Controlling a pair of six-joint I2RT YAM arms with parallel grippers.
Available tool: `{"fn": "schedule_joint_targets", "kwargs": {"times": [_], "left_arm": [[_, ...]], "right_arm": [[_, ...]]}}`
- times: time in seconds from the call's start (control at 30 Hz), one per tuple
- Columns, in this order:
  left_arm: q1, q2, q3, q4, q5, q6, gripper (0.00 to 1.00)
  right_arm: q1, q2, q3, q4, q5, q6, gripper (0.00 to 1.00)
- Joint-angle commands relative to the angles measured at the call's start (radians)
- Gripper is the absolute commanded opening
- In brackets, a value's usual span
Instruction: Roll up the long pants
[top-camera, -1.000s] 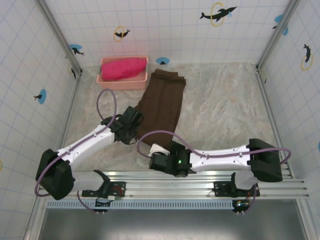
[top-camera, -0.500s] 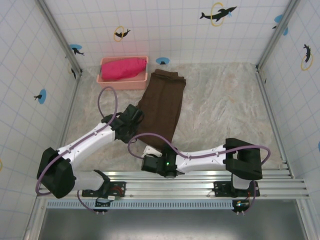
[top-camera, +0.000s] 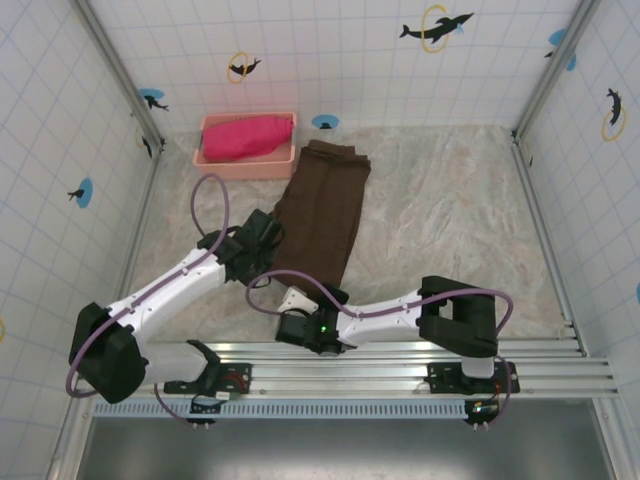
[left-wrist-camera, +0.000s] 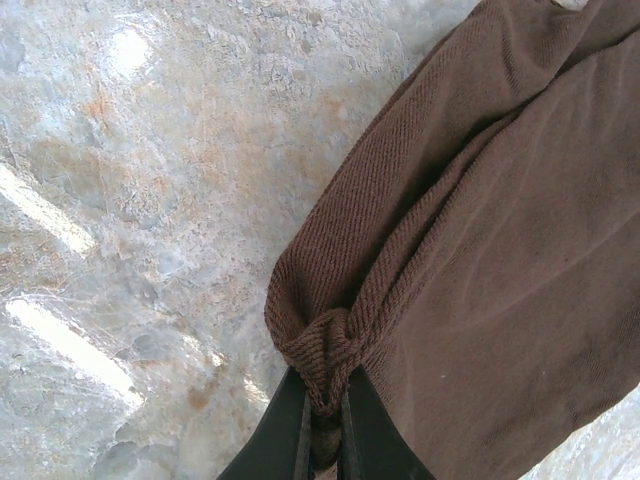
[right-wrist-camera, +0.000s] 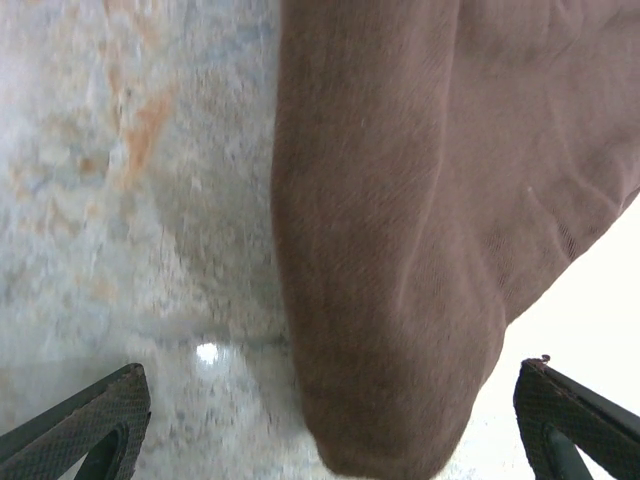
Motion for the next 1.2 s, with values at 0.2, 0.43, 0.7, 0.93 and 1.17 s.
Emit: {"fn": "schedule_joint_targets", "kwargs": {"times": [0.2,0.43,0.7,0.93,1.17], "left_arm": [[0.01,-0.015,0.0,-0.072,-0.01,0.019,0.0],[0.011,-0.023,-0.008,-0.078,-0.021,0.003,0.0],[0.013,-0.02,-0.01,-0.08,-0.024,-0.003,0.0],[0.013,-0.009,0.004,-0.093,-0.031,0.001,0.0],[0.013,-0.024,0.009,-0.119,-0.047,-0.003,0.0]], "right_arm": [[-0.035,0.193,0.03,-0.04,0.007,0.022,0.98],[-0.04,0.184,-0.009,-0.093,0.096,0.075,0.97],[-0.028,0.172,-0.095,-0.085,0.093,0.109,0.76],[0.009,0.187,-0.055,-0.099,0.104,0.101,0.0],[0.041,0.144,-0.039,-0.106,0.081,0.042,0.0]]}}
